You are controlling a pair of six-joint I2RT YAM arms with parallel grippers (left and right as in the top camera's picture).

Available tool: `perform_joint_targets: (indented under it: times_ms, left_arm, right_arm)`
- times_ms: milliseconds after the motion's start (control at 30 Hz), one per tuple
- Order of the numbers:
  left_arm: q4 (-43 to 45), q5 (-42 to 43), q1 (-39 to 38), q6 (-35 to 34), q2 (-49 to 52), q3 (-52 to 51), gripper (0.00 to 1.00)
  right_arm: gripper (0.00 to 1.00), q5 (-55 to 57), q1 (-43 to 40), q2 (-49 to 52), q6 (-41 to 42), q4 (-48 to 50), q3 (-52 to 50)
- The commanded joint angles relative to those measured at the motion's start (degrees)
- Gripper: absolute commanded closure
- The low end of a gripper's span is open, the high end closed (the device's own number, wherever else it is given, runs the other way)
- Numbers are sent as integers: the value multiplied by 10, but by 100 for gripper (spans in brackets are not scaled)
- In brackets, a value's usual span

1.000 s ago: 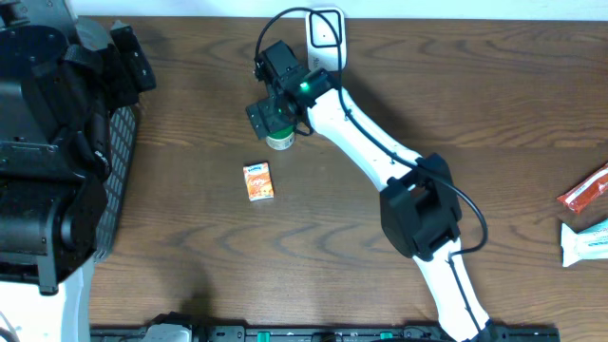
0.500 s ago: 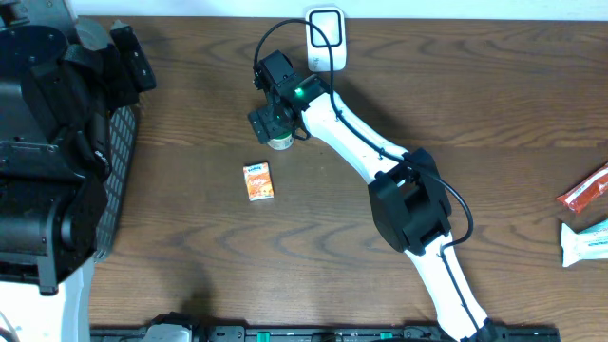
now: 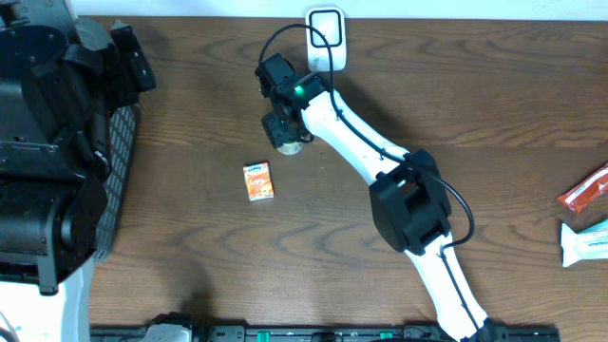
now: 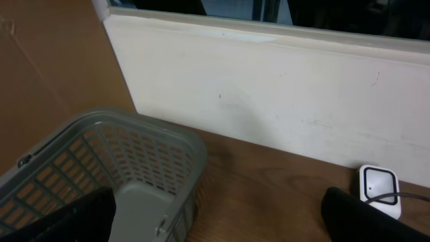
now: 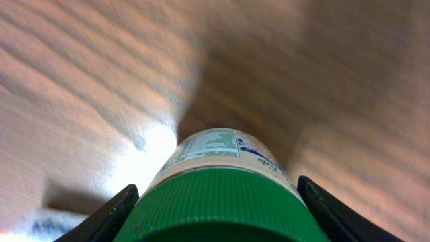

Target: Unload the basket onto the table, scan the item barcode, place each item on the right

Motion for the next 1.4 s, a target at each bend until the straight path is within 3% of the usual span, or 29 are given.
perform_joint_targets:
  times_ms: [0, 167, 333, 433, 567, 700, 800, 967, 1367]
  left_arm:
    - [0, -2, 2, -5, -2, -2, 2]
    - [0, -2, 2, -5, -2, -2, 2]
    - [0, -2, 2, -5, -2, -2, 2]
    - [0, -2, 2, -5, -2, -2, 2]
    - [0, -2, 2, -5, -2, -2, 2]
    - [0, -2, 2, -5, -2, -2, 2]
    - [0, -2, 2, -5, -2, -2, 2]
    - [0, -2, 2, -5, -2, -2, 2]
    - [0, -2, 2, -5, -2, -2, 2]
  right_arm:
    - [48, 2, 1, -3, 49, -42, 27]
    - [52, 0, 2, -6, 109, -138, 39]
    - [49, 0, 9, -6, 137, -190, 39]
    - [43, 3, 15, -6, 137, -181, 39]
    - [20, 3, 19, -6, 137, -164, 39]
    - [16, 0, 18, -13, 146, -164, 39]
    - [1, -1, 18, -24, 157, -173, 39]
    - [1, -6, 12, -62, 200, -215, 40]
    - [1, -49, 13, -83, 205, -223, 26]
